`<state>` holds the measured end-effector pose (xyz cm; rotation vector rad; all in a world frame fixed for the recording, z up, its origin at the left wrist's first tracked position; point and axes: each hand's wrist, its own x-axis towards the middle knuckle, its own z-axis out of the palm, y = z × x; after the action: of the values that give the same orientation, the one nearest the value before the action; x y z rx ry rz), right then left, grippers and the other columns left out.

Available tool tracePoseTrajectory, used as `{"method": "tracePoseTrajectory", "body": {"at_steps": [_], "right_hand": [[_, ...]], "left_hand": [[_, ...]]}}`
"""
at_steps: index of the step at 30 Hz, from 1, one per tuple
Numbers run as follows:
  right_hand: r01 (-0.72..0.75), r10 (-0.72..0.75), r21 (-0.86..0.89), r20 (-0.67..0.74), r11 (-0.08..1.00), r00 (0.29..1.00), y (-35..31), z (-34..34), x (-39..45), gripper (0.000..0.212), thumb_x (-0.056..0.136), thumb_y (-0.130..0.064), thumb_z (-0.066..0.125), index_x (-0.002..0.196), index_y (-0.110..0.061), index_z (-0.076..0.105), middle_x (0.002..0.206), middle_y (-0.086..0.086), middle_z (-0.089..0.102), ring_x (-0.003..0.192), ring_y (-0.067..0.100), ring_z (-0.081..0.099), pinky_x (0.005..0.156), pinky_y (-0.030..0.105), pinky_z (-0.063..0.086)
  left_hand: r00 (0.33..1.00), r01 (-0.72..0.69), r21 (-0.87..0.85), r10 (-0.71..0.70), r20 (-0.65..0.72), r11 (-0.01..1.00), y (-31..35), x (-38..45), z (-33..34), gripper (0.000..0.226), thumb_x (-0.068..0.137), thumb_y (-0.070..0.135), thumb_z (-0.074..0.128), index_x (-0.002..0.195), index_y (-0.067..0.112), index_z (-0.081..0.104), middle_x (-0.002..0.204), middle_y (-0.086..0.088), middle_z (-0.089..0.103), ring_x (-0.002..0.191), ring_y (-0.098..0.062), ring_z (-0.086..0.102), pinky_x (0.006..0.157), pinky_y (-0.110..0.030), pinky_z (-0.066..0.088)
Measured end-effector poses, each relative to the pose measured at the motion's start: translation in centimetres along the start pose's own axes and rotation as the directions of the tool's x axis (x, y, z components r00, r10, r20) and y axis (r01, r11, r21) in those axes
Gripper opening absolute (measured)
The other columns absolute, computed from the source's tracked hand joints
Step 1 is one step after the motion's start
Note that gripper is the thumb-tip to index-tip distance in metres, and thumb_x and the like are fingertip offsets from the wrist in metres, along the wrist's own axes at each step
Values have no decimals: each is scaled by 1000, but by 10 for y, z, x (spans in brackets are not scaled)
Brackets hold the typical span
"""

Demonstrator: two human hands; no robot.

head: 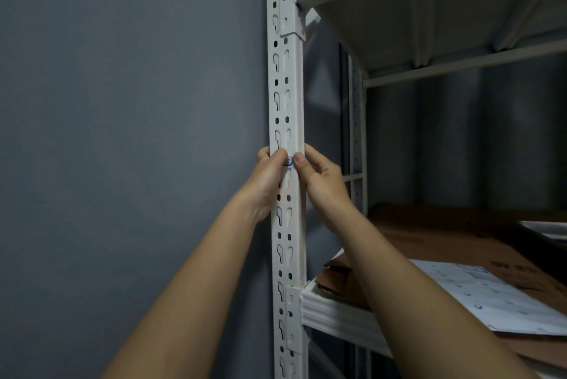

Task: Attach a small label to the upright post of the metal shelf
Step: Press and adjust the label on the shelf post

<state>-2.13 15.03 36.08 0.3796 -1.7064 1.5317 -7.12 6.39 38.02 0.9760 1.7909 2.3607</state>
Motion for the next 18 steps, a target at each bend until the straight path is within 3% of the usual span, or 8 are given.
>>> {"method": "tracePoseTrajectory", "body": {"at_steps": [3,8,13,18], "right_hand": [[2,-2,10,-10,1000,1000,1,1,1,18,99,-16,50,107,-21,65,105,15,71,83,12,67,82,28,55],[-13,13,-5,-27,1000,1000,0,1,0,19,99,-16,50,110,-20,65,106,16,70,96,24,69,89,37,54],[-8,7,-17,-29,1000,1000,0,3,-1,19,99,-15,49,109,-21,65,102,13,71,92,22,68,89,39,55],[-5,6,3,-32,1000,999,0,3,0,20,99,-14,50,111,-18,65,101,10,71,85,13,67,87,33,54]], "left_hand": [[1000,6,32,-7,7,999,2,0,1,28,91,15,40,118,15,35,91,-10,58,74,-23,61,63,-34,54],[999,34,36,-34,5,999,7,2,2,28,90,12,40,118,14,34,90,-9,57,79,-25,61,75,-42,53],[998,51,-35,-52,-25,998,5,0,0,44,77,-4,32,116,13,40,84,-13,52,73,-21,50,66,-31,44],[996,88,-121,-84,40,989,6,-1,-3,72,60,22,49,130,5,43,119,-34,54,90,-34,57,78,-44,51]]}}
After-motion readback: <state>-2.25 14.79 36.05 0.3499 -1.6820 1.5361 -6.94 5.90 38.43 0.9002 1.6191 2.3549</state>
